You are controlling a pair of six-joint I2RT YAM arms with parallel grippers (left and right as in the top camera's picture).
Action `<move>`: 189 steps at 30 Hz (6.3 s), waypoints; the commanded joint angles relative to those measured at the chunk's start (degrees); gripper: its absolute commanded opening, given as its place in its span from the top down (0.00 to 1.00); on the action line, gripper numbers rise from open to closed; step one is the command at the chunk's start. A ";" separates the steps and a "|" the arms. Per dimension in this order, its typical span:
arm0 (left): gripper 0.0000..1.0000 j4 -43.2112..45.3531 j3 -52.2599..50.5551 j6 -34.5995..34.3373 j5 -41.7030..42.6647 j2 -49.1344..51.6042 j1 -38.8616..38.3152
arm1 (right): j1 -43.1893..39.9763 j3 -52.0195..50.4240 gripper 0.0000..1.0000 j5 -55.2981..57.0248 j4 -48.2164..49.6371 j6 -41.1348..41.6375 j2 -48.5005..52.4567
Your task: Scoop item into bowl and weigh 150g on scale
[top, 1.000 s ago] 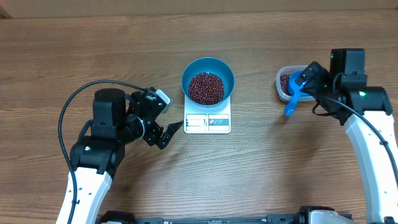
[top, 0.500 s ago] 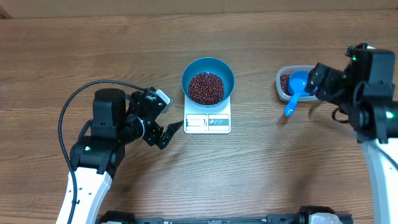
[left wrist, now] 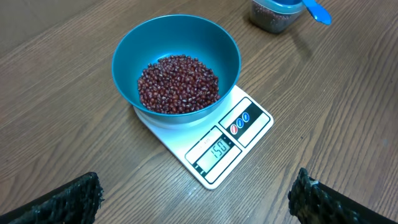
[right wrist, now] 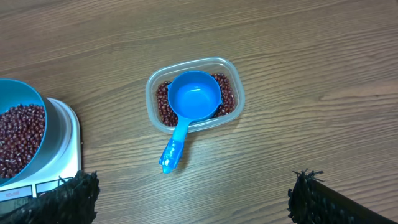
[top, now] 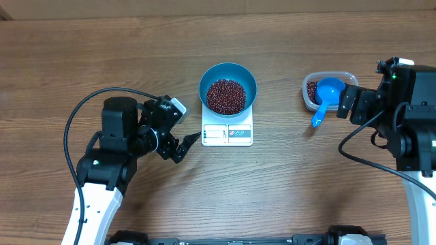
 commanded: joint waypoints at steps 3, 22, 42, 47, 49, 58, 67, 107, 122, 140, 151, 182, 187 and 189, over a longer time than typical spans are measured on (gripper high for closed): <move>0.00 0.15 -0.28 1.09 0.09 -0.28 0.46 | -0.13 1.86 0.00 0.46 0.31 -0.52 0.92; 0.00 0.15 -0.31 1.09 0.09 -0.28 0.46 | -0.13 1.86 0.00 0.46 0.31 -0.52 2.58; 0.01 0.15 -0.28 1.09 0.09 -0.28 0.46 | -0.13 1.86 0.00 0.46 0.31 -0.52 2.58; 0.01 0.15 -0.28 1.09 0.09 -0.28 0.46 | -0.13 1.86 0.00 0.46 0.31 -0.52 2.58; 0.01 0.15 -0.28 1.09 0.09 -0.28 0.46 | -0.13 1.86 0.00 0.46 0.31 -0.52 2.58; 0.00 0.13 -0.28 1.09 0.09 -0.11 0.46 | -0.13 1.86 0.00 0.46 0.31 -0.52 2.58; 0.00 0.20 -0.28 1.09 0.09 4.20 0.46 | -0.13 1.86 0.00 0.46 0.31 -0.52 2.58; 0.01 4.09 -0.28 1.07 0.07 26.91 0.46 | -0.13 1.86 0.00 0.46 0.31 -0.52 2.58; 0.01 6.49 -0.28 -6.05 -11.17 27.02 -4.28 | -0.13 1.86 0.00 0.46 0.31 -0.52 2.58; 0.00 6.34 -0.28 -28.37 -21.38 27.06 -14.47 | -0.13 1.86 0.00 0.46 0.31 -0.52 2.58; 0.00 7.98 -0.28 -29.97 -27.89 29.00 -20.92 | -0.13 1.86 0.00 0.46 0.31 -0.52 2.58; 0.00 8.17 -0.28 -40.33 -36.74 29.64 -26.08 | -0.13 1.86 0.00 0.46 0.33 -0.52 2.58; 0.00 10.03 -0.28 -40.30 -37.24 29.62 -26.05 | -0.13 1.86 0.00 0.46 0.33 -0.52 2.58; 0.01 12.68 -0.28 -40.19 -38.34 29.62 -26.05 | -0.13 1.86 0.00 0.46 0.31 -0.52 2.58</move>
